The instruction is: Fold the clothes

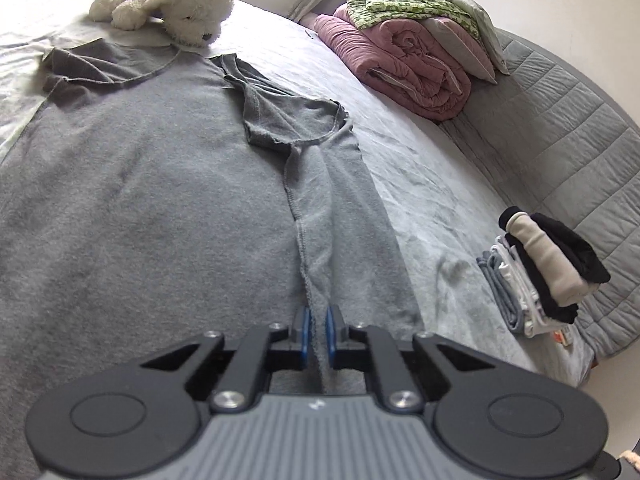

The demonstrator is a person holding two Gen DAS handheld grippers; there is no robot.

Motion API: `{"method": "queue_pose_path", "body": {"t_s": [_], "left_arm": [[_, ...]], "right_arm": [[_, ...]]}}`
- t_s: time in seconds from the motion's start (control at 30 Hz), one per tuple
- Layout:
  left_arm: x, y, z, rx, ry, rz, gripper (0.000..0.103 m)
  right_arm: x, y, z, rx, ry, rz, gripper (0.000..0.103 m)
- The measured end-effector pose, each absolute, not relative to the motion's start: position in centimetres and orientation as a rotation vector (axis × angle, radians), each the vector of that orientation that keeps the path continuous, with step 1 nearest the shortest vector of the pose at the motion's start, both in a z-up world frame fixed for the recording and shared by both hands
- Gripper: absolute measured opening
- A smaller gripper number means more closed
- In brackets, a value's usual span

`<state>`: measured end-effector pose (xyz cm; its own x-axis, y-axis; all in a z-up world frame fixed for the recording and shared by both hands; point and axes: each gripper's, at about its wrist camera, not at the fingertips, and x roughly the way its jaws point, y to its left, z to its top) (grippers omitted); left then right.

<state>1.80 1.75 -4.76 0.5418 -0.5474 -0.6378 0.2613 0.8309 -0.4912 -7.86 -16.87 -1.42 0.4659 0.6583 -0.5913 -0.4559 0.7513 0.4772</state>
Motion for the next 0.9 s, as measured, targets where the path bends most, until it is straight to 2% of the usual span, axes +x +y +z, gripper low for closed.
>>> {"method": "queue_pose_path", "body": {"t_s": [0.1, 0.13, 0.27, 0.37, 0.5, 0.73, 0.9], "left_arm": [[1.6, 1.9, -5.2, -0.333, 0.897, -0.487, 0.01], [1.4, 2.0, -5.3, -0.329, 0.9, -0.492, 0.013], [0.7, 2.7, -4.9, -0.31, 0.877, -0.503, 0.019], [0.1, 3.3, -4.3, -0.311, 0.84, -0.526, 0.021], [-0.8, 3.4, -4.0, -0.308, 0.808, -0.601, 0.025], [-4.3, 1.5, -6.1, -0.153, 0.849, -0.787, 0.029], [-6.1, 1.4, -5.6, -0.052, 0.873, -0.93, 0.042]], "right_arm": [[-7.6, -16.3, -2.7, 0.286, 0.892, 0.726, 0.011], [-7.6, -16.1, -3.0, 0.292, 0.912, 0.74, 0.018], [-8.1, -17.1, -2.3, 0.281, 0.881, 0.721, 0.018], [-7.8, -19.0, -1.5, 0.304, 0.828, 0.652, 0.027], [-6.5, -21.4, -1.4, 0.265, 0.769, 0.488, 0.027], [-8.6, -23.6, -4.6, 0.186, 0.85, 0.427, 0.027], [-9.9, -24.5, -4.2, 0.158, 0.891, 0.455, 0.028]]}}
